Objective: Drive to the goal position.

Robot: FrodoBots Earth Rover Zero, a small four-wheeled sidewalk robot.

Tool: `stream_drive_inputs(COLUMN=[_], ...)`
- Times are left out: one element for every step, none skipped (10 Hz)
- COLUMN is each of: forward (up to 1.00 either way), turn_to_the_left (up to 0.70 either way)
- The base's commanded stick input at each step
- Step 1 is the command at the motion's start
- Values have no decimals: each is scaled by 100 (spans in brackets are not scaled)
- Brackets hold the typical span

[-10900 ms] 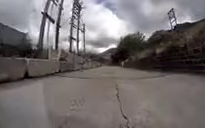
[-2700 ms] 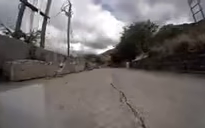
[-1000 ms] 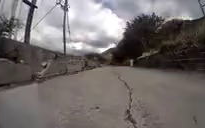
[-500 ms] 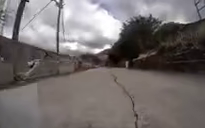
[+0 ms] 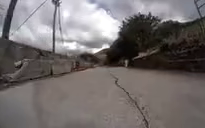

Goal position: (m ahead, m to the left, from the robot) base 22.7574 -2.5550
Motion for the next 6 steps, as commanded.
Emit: stream_drive_inputs(forward=[100, 100, 100, 100, 100, 100], turn_to_the_left=[0, 0, 0, 0, 0, 0])
